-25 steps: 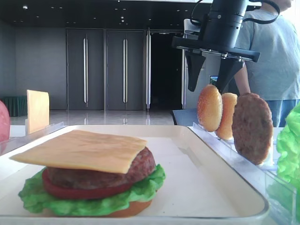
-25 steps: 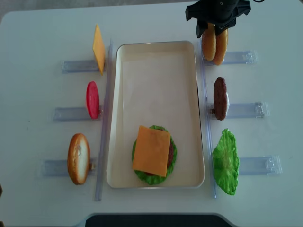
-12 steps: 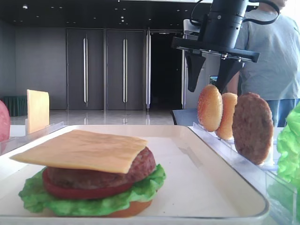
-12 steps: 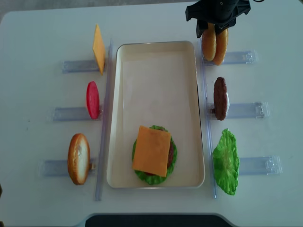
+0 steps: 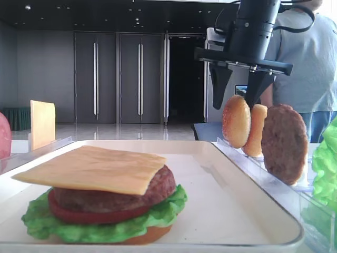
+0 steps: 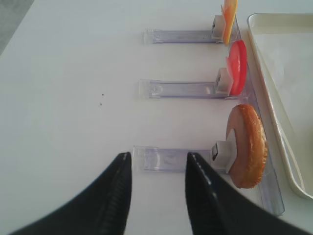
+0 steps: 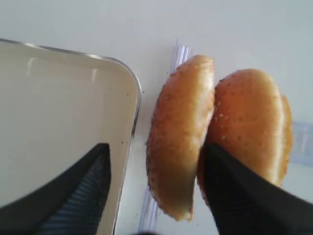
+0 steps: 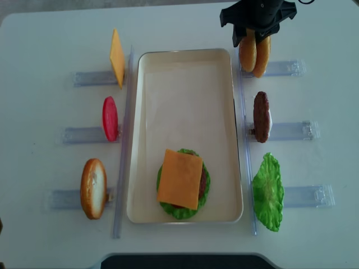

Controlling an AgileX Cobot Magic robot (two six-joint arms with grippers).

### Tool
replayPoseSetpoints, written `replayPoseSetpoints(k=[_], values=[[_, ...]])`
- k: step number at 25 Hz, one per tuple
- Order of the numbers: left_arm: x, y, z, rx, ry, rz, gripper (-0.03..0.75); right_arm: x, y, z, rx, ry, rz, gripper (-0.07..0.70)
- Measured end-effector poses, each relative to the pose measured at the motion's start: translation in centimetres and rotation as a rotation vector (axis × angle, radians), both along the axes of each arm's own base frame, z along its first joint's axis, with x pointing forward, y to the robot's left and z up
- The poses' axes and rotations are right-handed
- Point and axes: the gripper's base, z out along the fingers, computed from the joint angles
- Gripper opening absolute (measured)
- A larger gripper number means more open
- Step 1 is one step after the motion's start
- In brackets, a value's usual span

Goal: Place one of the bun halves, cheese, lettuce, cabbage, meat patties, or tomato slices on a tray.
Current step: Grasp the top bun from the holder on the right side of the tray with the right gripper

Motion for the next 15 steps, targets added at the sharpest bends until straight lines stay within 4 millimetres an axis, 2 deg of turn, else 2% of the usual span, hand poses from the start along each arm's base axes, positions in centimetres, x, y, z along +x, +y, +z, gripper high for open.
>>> replayPoseSetpoints(k=[9,15], values=[[0.00,0.00,0.00,0.000,0.000,0.000,0.283,0.19,-0.06,-0.46,0.000,0.011,-0.002,0.395],[0.00,0.00,0.00,0.000,0.000,0.000,0.283,0.27,-0.26,-0.54,-0.022,0.004,0.003,0.230]])
